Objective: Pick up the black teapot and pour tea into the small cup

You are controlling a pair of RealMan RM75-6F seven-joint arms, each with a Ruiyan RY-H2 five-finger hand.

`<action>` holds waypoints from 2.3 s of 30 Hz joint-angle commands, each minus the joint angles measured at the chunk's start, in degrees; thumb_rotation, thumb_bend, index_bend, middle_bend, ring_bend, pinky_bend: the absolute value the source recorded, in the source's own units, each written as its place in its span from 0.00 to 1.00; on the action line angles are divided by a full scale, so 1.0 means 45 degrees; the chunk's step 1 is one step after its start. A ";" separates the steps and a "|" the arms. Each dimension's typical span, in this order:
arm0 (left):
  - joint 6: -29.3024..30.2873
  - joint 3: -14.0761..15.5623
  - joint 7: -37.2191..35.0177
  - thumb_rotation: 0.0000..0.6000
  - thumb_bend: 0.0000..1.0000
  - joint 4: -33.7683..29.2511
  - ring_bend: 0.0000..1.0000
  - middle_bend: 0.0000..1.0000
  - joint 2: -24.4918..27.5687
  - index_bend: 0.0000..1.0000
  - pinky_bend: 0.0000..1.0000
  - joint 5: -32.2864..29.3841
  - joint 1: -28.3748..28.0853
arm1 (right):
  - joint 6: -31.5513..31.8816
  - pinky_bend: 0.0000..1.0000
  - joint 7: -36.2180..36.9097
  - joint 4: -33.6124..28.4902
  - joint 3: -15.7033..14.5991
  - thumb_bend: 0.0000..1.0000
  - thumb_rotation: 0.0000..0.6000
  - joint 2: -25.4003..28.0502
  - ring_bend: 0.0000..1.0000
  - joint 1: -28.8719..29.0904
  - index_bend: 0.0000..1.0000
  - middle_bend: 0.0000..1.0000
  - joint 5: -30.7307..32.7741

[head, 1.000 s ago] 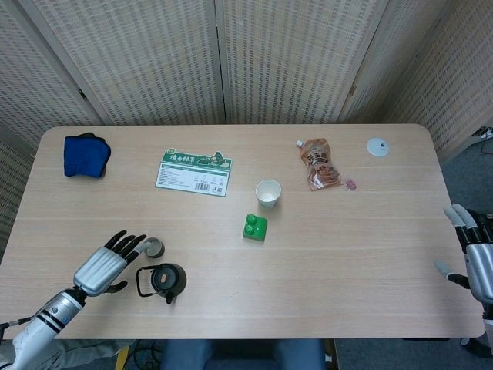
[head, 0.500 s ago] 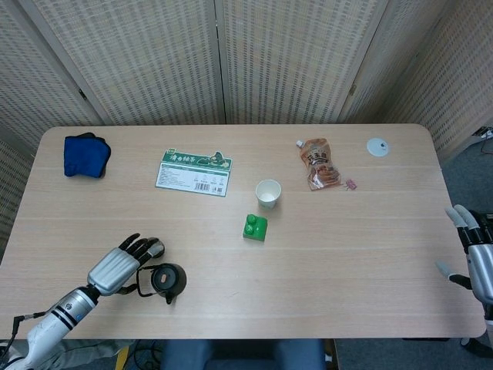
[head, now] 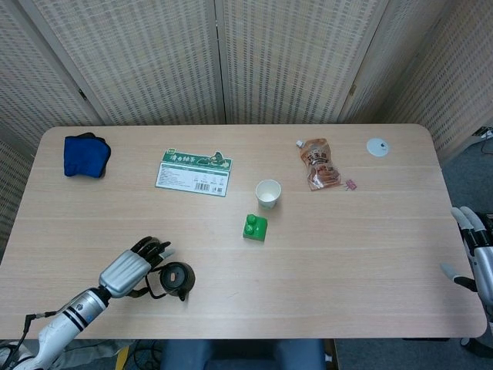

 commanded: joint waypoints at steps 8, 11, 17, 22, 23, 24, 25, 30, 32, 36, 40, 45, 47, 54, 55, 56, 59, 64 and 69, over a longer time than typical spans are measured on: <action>-0.0347 -0.0128 0.0390 1.00 0.25 -0.0676 0.08 0.00 -0.0282 0.00 0.00 -0.0694 -0.0142 | 0.0044 0.20 0.0165 0.0161 -0.0011 0.08 1.00 -0.0027 0.08 -0.0064 0.10 0.09 0.0002; -0.0452 -0.0176 0.0582 1.00 0.25 -0.0875 0.08 0.00 -0.0421 0.00 0.00 -0.0916 -0.0185 | 0.0040 0.20 0.0224 0.0223 -0.0017 0.08 1.00 -0.0037 0.08 -0.0082 0.10 0.09 0.0013; -0.0577 -0.0322 0.0970 1.00 0.24 -0.1163 0.08 0.00 -0.0739 0.00 0.00 -0.1334 -0.0280 | 0.0063 0.20 0.0356 0.0357 -0.0005 0.08 1.00 -0.0064 0.08 -0.0117 0.10 0.09 0.0042; -0.0667 -0.0491 0.1364 1.00 0.24 -0.1201 0.08 0.00 -0.1042 0.00 0.00 -0.1712 -0.0386 | 0.0101 0.20 0.0461 0.0466 -0.0003 0.08 1.00 -0.0071 0.08 -0.0171 0.10 0.09 0.0080; -0.0673 -0.0525 0.1453 1.00 0.24 -0.1197 0.08 0.00 -0.1104 0.00 0.00 -0.1789 -0.0407 | 0.0114 0.20 0.0490 0.0492 -0.0005 0.08 1.00 -0.0071 0.08 -0.0186 0.10 0.09 0.0082; -0.0679 -0.0555 0.1519 1.00 0.24 -0.1199 0.08 0.00 -0.1141 0.00 0.00 -0.1852 -0.0425 | 0.0128 0.20 0.0511 0.0510 -0.0005 0.08 1.00 -0.0068 0.08 -0.0198 0.10 0.09 0.0083; -0.0682 -0.0576 0.1555 1.00 0.24 -0.1200 0.08 0.00 -0.1165 0.00 0.00 -0.1894 -0.0438 | 0.0137 0.20 0.0523 0.0520 -0.0004 0.08 1.00 -0.0066 0.08 -0.0205 0.10 0.09 0.0082; -0.0708 -0.0755 0.1726 1.00 0.24 -0.1116 0.08 0.00 -0.1325 0.00 0.00 -0.2196 -0.0559 | 0.0192 0.20 0.0612 0.0587 0.0005 0.08 1.00 -0.0060 0.08 -0.0256 0.10 0.09 0.0098; -0.0742 -0.0829 0.1765 1.00 0.24 -0.1031 0.08 0.00 -0.1369 0.00 0.00 -0.2322 -0.0624 | 0.0214 0.20 0.0636 0.0607 0.0004 0.08 1.00 -0.0064 0.08 -0.0271 0.10 0.09 0.0085; -0.0750 -0.0982 0.1791 1.00 0.24 -0.0873 0.08 0.00 -0.1477 0.00 0.00 -0.2507 -0.0744 | 0.0244 0.20 0.0653 0.0623 0.0015 0.08 1.00 -0.0064 0.08 -0.0299 0.10 0.09 0.0097; -0.0860 -0.1111 0.1899 1.00 0.24 -0.0632 0.08 0.00 -0.1638 0.00 0.00 -0.2672 -0.0925 | 0.0252 0.20 0.0655 0.0624 0.0026 0.08 1.00 -0.0067 0.08 -0.0310 0.10 0.09 0.0103; -0.0959 -0.1261 0.2037 1.00 0.24 -0.0213 0.08 0.00 -0.1918 0.00 0.00 -0.2909 -0.1127 | 0.0272 0.20 0.0644 0.0613 0.0030 0.08 1.00 -0.0060 0.08 -0.0337 0.10 0.09 0.0109; -0.0888 -0.1338 0.2067 1.00 0.24 -0.0040 0.08 0.00 -0.2021 0.00 0.00 -0.2962 -0.1174 | 0.0275 0.20 0.0637 0.0607 0.0038 0.08 1.00 -0.0052 0.08 -0.0347 0.10 0.09 0.0128; -0.0621 -0.1269 0.2078 1.00 0.24 -0.0088 0.08 0.00 -0.1853 0.00 0.00 -0.2978 -0.1121 | 0.0248 0.20 0.0628 0.0605 0.0048 0.08 1.00 -0.0076 0.08 -0.0337 0.10 0.09 0.0121; -0.0550 -0.1222 0.2110 1.00 0.24 -0.0174 0.08 0.00 -0.1764 0.00 0.00 -0.2952 -0.1078 | 0.0240 0.20 0.0627 0.0607 0.0049 0.08 1.00 -0.0080 0.08 -0.0330 0.10 0.09 0.0112; -0.0436 -0.1152 0.2145 1.00 0.24 -0.0297 0.08 0.00 -0.1636 0.00 0.00 -0.2898 -0.1010 | 0.0235 0.20 0.0625 0.0610 0.0053 0.08 1.00 -0.0083 0.08 -0.0319 0.10 0.09 0.0097; -0.0141 -0.0934 0.2100 1.00 0.24 -0.0593 0.08 0.00 -0.1325 0.01 0.00 -0.2631 -0.0831 | 0.0242 0.20 0.0633 0.0609 0.0070 0.08 1.00 -0.0079 0.08 -0.0297 0.10 0.09 0.0062; 0.0532 -0.0343 0.1554 1.00 0.24 -0.0899 0.12 0.04 -0.0873 0.15 0.00 -0.1462 -0.0524 | 0.0248 0.20 0.0587 0.0554 0.0118 0.08 1.00 -0.0040 0.08 -0.0254 0.10 0.09 0.0034; 0.0954 -0.0021 0.0858 1.00 0.24 -0.0808 0.19 0.15 -0.0811 0.26 0.00 -0.0530 -0.0449 | 0.0290 0.20 0.0524 0.0456 0.0189 0.08 1.00 0.0042 0.08 -0.0208 0.10 0.09 -0.0002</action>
